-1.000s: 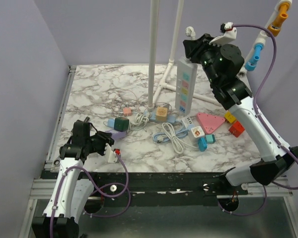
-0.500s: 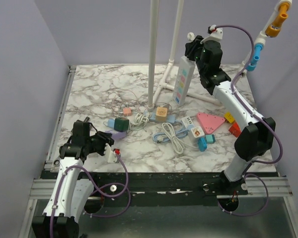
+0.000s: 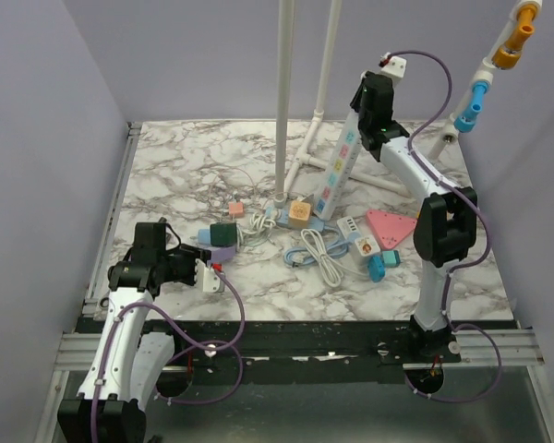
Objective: Pull the plug off the socket
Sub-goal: Place the socket at the center of the board.
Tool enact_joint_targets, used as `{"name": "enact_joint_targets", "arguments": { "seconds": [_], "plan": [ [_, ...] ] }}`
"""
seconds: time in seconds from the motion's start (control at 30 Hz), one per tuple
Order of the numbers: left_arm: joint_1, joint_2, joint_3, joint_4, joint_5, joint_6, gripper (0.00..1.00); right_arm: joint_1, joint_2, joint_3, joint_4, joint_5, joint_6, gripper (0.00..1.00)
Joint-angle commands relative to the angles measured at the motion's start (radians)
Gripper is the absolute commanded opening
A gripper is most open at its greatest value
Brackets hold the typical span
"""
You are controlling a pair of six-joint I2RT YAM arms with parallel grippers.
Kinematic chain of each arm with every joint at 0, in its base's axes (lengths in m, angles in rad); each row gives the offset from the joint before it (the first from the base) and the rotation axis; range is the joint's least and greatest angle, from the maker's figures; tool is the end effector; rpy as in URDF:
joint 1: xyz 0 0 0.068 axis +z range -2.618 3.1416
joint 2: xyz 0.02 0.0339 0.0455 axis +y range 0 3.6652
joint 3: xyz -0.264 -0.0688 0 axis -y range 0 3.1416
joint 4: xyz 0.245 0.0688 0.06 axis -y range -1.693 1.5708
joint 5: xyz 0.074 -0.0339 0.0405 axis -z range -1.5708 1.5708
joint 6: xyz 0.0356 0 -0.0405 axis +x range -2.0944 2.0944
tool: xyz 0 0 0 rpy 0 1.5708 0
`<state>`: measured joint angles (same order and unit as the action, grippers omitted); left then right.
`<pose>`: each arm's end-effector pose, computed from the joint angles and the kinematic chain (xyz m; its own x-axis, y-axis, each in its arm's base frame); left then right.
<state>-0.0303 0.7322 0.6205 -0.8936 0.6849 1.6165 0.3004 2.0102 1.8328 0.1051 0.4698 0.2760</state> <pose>0.1275 -0.0264 0.2365 0.4005 0.7619 -0.5091 0.8265 -0.0605 0.5597 0.4724 0.1295 0.3606 -0.0208 0.2479 -0.9686 0.1799 0.9539 0.2403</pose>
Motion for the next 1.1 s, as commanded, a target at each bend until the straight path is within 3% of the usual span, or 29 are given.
{"name": "enact_joint_targets", "arguments": {
  "seconds": [0.0,0.17,0.27,0.53,0.6,0.67,0.93,1.07],
  "plan": [
    [-0.006,-0.008,0.035,-0.094,0.078,-0.088,0.47,0.012,0.058,-0.057,-0.151,0.02,0.003,0.23],
    [-0.006,-0.016,0.029,-0.107,0.089,-0.129,0.66,0.012,0.066,-0.04,-0.18,0.013,-0.002,0.7],
    [-0.006,-0.01,0.051,-0.116,0.111,-0.178,0.7,0.012,0.063,-0.008,-0.205,-0.008,0.011,0.83],
    [-0.006,0.011,0.13,-0.182,0.171,-0.267,0.75,0.024,-0.046,0.054,-0.273,-0.091,0.067,0.98],
    [-0.006,0.021,0.151,-0.225,0.182,-0.271,0.82,0.045,-0.083,0.049,-0.291,-0.107,0.071,1.0],
    [-0.006,0.039,0.178,-0.295,0.189,-0.244,0.98,0.08,-0.122,0.02,-0.295,-0.11,0.068,1.0],
    [-0.006,0.016,0.271,-0.412,0.208,-0.246,0.99,0.271,-0.308,-0.177,-0.277,-0.032,0.03,1.0],
    [-0.006,0.044,0.405,-0.396,0.227,-0.409,0.99,0.358,-0.403,-0.277,-0.258,-0.013,0.04,1.0]
  ]
}}
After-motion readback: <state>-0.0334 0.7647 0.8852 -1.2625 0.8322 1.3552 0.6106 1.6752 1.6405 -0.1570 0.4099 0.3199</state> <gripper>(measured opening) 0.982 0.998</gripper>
